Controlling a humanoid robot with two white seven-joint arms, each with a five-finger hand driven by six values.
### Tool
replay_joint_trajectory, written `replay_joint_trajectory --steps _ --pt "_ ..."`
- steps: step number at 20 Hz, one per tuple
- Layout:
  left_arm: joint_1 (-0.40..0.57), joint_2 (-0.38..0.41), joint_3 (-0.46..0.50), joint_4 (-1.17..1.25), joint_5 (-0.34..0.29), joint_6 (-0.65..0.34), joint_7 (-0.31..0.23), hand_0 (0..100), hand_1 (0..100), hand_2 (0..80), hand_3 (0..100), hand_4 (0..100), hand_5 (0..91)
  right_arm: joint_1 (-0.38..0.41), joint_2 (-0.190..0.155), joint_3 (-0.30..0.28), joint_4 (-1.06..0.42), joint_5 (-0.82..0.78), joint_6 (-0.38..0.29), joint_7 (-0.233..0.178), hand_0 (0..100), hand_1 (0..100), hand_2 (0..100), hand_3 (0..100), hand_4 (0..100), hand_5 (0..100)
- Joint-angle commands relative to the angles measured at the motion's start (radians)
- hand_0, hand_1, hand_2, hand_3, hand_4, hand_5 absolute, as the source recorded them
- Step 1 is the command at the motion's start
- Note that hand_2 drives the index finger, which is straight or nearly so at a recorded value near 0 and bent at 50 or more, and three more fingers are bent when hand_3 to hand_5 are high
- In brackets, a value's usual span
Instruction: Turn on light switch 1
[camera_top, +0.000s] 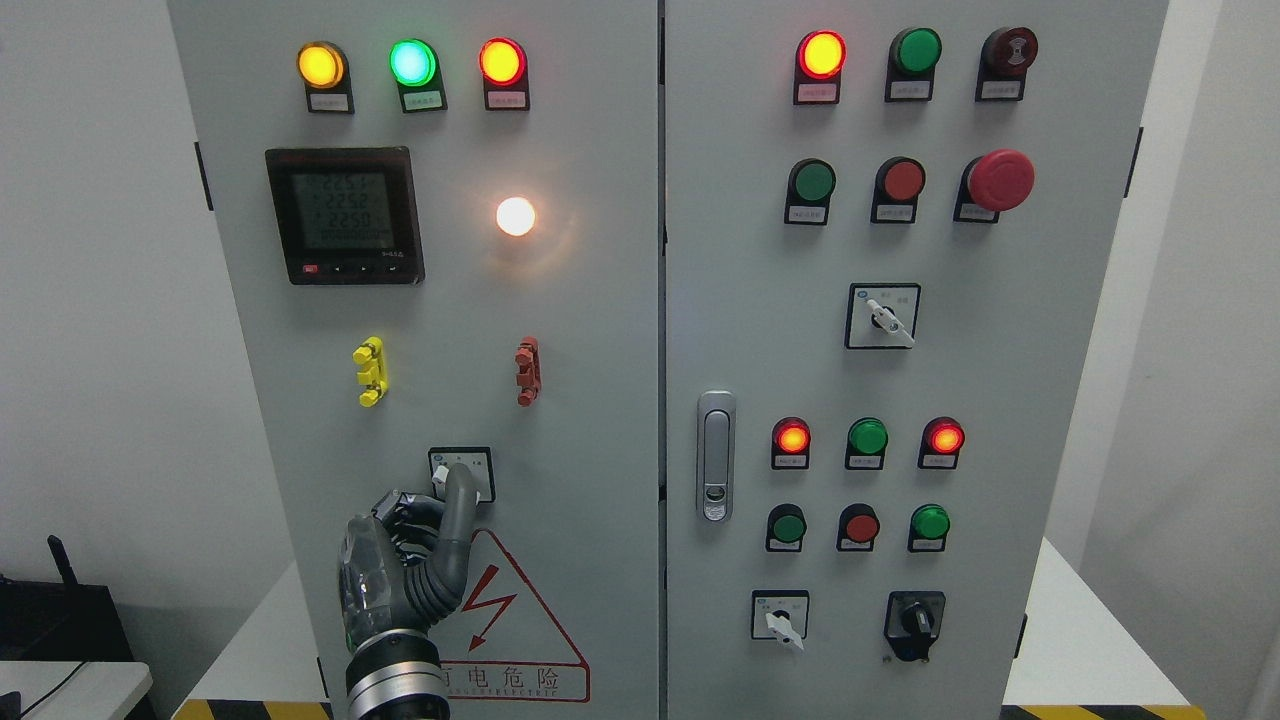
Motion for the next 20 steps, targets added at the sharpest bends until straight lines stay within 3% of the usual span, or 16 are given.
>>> replay_joint_trajectory --steps 1,4,6,8,10,11,13,15,17,20 --pt "0.061 0.015 0.003 -0.075 0.000 -0.006 -0.013 11 31 65.0 77 78 70.5 0.000 0.001 0.017 0.000 -0.025 0.000 -0.005 12 39 0 0 0 0" --pt "0.090 0.024 0.019 -0.092 0.000 -0.058 -0.039 9 32 65.6 79 79 70.7 0.000 0.000 0.017 0.000 -0.025 0.000 -0.005 12 39 0 0 0 0" --pt "0.147 0.058 0.050 -0.092 0.000 -0.172 -0.070 7 33 66.2 82 81 71.6 0.000 0.000 0.017 0.000 -0.025 0.000 -0.005 12 39 0 0 0 0" --pt "0.228 0.088 0.102 -0.089 0.000 -0.279 -0.103 5 33 62.4 84 82 65.9 0.000 0.001 0.017 0.000 -0.025 0.000 -0.005 12 39 0 0 0 0" --pt "0.333 0.096 0.192 -0.086 0.000 -0.367 -0.168 4 32 55.7 81 79 45.4 0.000 0.000 0.017 0.000 -0.025 0.000 -0.005 12 39 0 0 0 0" --pt "0.380 0.094 0.240 -0.078 0.001 -0.410 -0.220 4 31 54.0 79 77 40.7 0.000 0.000 0.017 0.000 -0.025 0.000 -0.005 12 39 0 0 0 0" --pt "0.464 0.091 0.347 -0.052 0.006 -0.489 -0.335 3 29 43.2 72 70 26.7 0.000 0.001 0.017 0.000 -0.025 0.000 -0.005 12 39 0 0 0 0" --pt "0.535 0.096 0.451 0.017 0.033 -0.598 -0.410 1 27 36.7 64 61 17.8 0.000 0.000 0.017 0.000 -0.025 0.000 -0.005 12 39 0 0 0 0" --pt "0.573 0.098 0.547 0.121 0.070 -0.696 -0.476 0 27 32.5 58 56 15.3 0.000 0.001 0.017 0.000 -0.025 0.000 -0.005 12 39 0 0 0 0" --pt "0.635 0.099 0.677 0.270 0.073 -0.764 -0.559 0 25 28.0 51 51 12.2 0.000 0.000 0.017 0.000 -0.025 0.000 -0.005 12 39 0 0 0 0"
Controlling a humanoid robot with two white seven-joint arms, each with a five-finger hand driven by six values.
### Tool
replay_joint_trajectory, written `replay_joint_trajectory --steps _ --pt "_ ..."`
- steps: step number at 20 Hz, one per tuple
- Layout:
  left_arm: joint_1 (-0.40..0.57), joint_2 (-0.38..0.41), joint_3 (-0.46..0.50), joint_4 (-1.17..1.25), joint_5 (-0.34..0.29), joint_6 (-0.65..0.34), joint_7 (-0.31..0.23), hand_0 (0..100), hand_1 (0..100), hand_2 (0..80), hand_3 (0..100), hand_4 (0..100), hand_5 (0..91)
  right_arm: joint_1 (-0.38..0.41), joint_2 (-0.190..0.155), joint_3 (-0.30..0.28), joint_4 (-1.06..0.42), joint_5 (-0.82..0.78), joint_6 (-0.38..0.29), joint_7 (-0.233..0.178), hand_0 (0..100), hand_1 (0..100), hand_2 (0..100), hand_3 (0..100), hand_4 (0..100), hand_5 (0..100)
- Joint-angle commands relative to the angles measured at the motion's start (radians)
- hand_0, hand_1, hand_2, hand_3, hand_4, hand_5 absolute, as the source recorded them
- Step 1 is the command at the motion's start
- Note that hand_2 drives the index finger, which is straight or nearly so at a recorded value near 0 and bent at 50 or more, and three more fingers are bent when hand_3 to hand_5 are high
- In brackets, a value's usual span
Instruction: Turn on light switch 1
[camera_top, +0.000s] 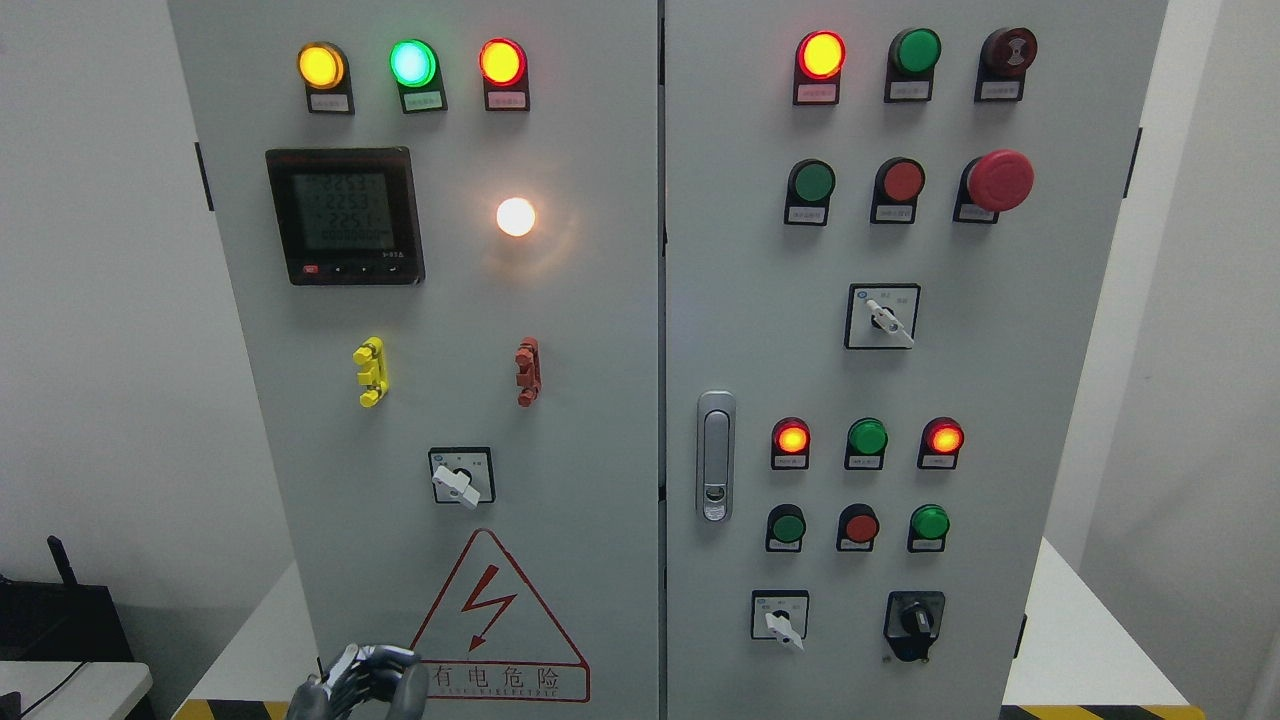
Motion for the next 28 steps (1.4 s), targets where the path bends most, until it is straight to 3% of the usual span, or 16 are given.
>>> replay_joint_trajectory --steps 1,5,9,13,20,25,28 --pt "0.170 0.023 0.400 0.304 0.032 -0.096 -0.093 0 25 23.5 46 48 11.2 0.000 0.001 0.017 0.000 -0.025 0.000 0.000 12 39 0 0 0 0" --pt "0.202 0.052 0.469 0.581 0.050 -0.133 -0.130 0 23 15.4 31 36 7.7 0.000 -0.001 0.017 0.000 -0.025 0.000 0.000 12 39 0 0 0 0" --pt "0.204 0.083 0.533 0.802 0.072 -0.133 -0.217 0 23 9.9 19 25 2.2 0.000 -0.001 0.017 0.000 -0.025 0.000 0.000 12 39 0 0 0 0" --pt "0.219 0.148 0.535 1.034 0.072 -0.133 -0.229 1 24 0.0 4 11 0.0 0.000 0.001 0.017 0.000 -0.025 0.000 0.000 12 39 0 0 0 0" --pt "0.207 0.210 0.515 1.384 0.064 -0.122 -0.249 6 22 0.0 0 4 0.0 0.000 -0.001 0.017 0.000 -0.025 0.000 0.000 12 39 0 0 0 0" --pt "0.202 0.223 0.260 1.552 0.064 -0.115 -0.258 15 15 0.0 0 0 0.0 0.000 -0.001 0.017 0.000 -0.025 0.000 0.000 12 39 0 0 0 0" --pt "0.179 0.206 0.177 1.617 0.064 -0.112 -0.246 18 10 0.0 0 0 0.0 0.000 0.001 0.017 0.000 -0.025 0.000 0.000 12 39 0 0 0 0"
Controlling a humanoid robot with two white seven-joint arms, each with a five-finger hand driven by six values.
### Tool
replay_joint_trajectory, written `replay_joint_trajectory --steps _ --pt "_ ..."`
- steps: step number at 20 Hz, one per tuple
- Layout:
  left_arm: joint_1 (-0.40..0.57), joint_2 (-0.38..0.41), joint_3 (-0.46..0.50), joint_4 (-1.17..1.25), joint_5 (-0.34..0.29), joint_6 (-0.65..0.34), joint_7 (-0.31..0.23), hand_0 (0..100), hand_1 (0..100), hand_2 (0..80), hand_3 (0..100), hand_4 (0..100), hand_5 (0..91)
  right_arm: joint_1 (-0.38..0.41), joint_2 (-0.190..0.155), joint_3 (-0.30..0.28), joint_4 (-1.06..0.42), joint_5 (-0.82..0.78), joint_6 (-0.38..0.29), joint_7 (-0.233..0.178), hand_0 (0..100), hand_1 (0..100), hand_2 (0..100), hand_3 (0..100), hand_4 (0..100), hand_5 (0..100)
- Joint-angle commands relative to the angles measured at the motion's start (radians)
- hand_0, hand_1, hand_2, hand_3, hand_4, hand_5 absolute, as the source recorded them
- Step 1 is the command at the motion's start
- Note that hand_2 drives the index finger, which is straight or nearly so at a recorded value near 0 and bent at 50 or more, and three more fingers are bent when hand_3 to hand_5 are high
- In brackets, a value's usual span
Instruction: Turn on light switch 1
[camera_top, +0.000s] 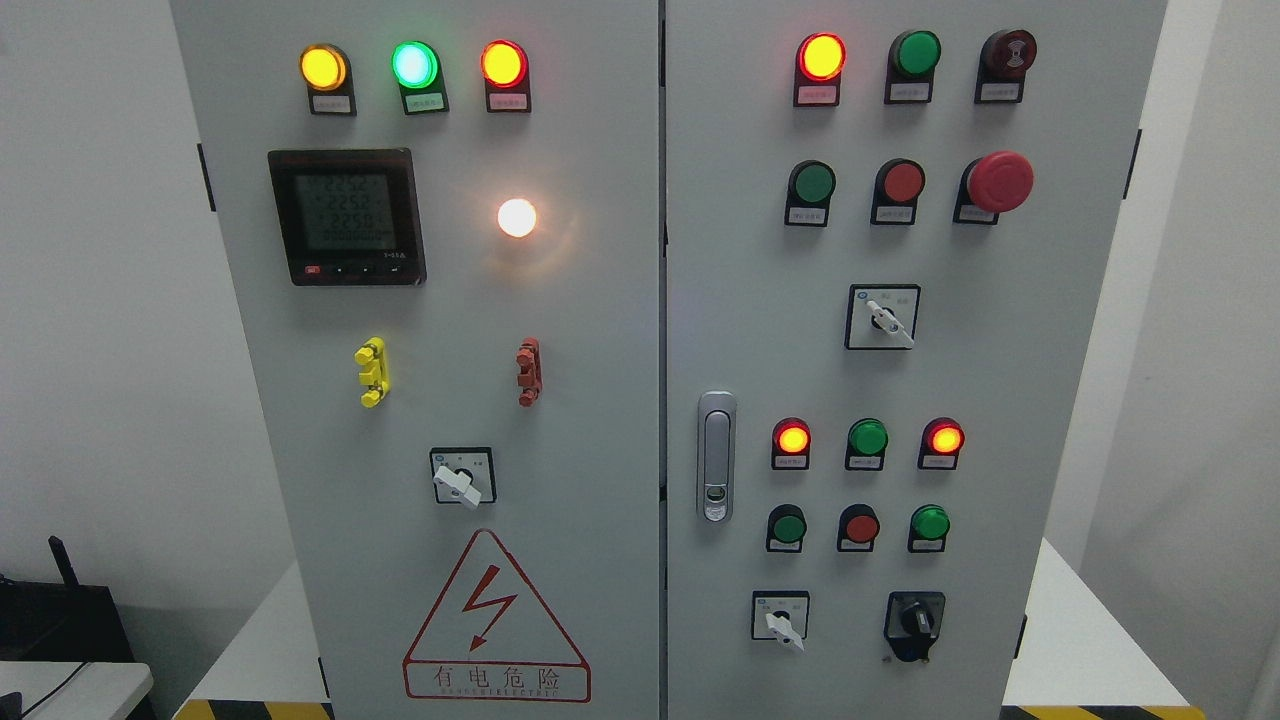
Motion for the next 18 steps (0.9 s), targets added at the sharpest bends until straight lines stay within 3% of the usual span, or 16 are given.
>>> replay_joint_trajectory --steps 1,4,8,12,18 --pt "-0.033 0.015 -0.216 0.422 -0.005 0.012 0.029 19 8 0.0 0 0 0.0 0.000 0.001 0.017 0.000 -0.025 0.000 0.000 12 39 0 0 0 0" --pt "-0.079 -0.008 -0.322 0.499 0.006 0.058 0.079 20 7 0.0 0 0 0.0 0.000 -0.001 0.017 0.000 -0.025 0.000 0.000 12 39 0 0 0 0" --pt "-0.150 -0.056 -0.365 0.612 0.006 0.073 0.081 22 6 0.0 0 0 0.0 0.000 0.001 0.017 0.000 -0.025 0.000 0.000 12 39 0 0 0 0" --pt "-0.161 -0.099 -0.452 0.621 0.004 0.112 0.139 24 3 0.0 0 0 0.0 0.000 -0.001 0.017 0.000 -0.025 0.000 0.000 12 39 0 0 0 0" --pt "-0.164 -0.130 -0.466 0.615 -0.004 0.125 0.185 26 1 0.0 0 0 0.0 0.000 0.001 0.017 0.000 -0.025 0.000 0.000 12 39 0 0 0 0"
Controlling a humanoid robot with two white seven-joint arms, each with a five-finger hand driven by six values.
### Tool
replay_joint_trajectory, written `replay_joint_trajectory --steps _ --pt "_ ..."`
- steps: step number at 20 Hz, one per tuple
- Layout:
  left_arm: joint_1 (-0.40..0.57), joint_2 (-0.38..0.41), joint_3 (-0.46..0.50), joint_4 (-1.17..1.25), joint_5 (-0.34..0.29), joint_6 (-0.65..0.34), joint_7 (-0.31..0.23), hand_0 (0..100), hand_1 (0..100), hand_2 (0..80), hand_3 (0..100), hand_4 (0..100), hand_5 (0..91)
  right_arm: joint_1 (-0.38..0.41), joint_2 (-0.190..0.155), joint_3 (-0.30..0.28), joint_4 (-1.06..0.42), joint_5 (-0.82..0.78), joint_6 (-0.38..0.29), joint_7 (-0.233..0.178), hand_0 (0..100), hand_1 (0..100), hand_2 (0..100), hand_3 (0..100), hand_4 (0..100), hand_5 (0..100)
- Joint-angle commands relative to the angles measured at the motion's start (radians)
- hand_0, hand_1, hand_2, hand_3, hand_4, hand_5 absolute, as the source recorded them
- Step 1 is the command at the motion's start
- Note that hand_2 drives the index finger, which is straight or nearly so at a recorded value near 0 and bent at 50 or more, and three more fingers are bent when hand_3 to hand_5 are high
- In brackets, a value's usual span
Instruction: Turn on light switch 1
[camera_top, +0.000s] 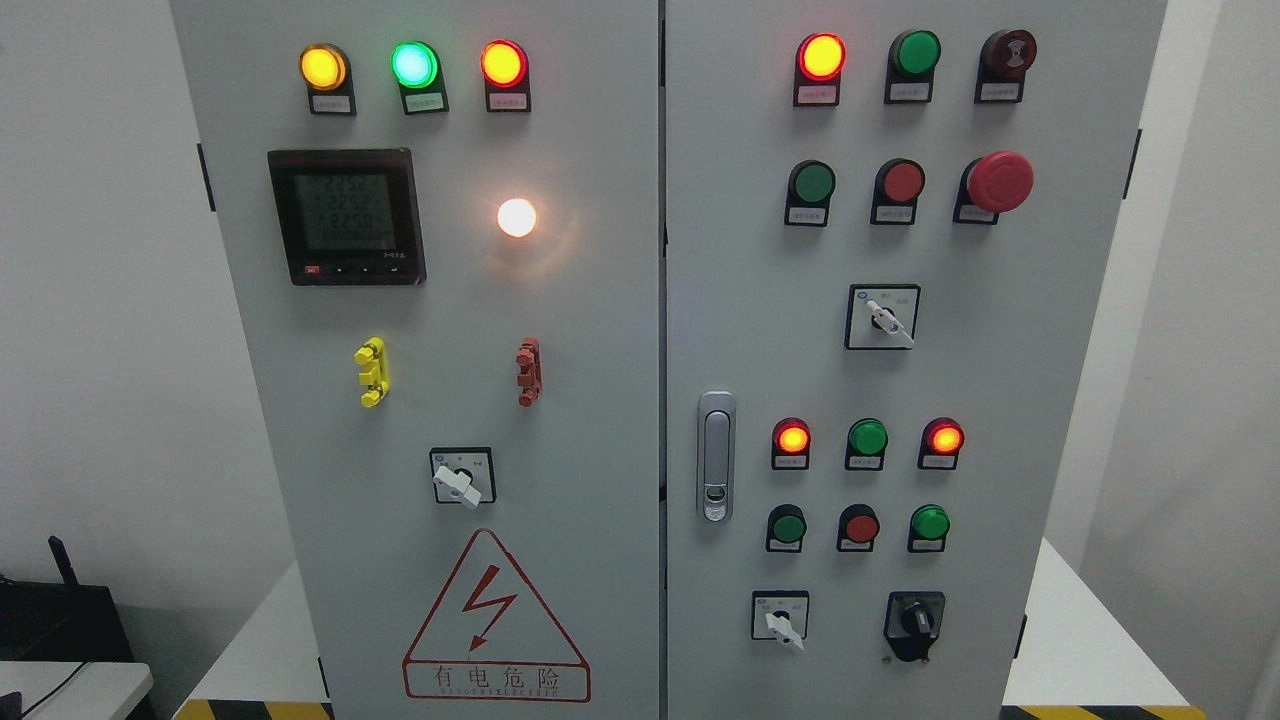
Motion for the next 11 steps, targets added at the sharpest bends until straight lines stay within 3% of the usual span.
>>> replay_joint_trajectory --steps 1,11 --pt "-0.014 -0.054 -0.134 0.136 -0.004 0.007 0.016 26 1 0.0 0 0 0.0 0.000 0.001 0.017 0.000 -0.025 0.000 0.000 12 39 0 0 0 0" --pt "-0.014 -0.054 -0.121 0.130 0.007 0.005 0.016 27 0 0.0 0 0 0.0 0.000 0.000 0.017 0.000 -0.025 0.000 0.000 12 39 0 0 0 0"
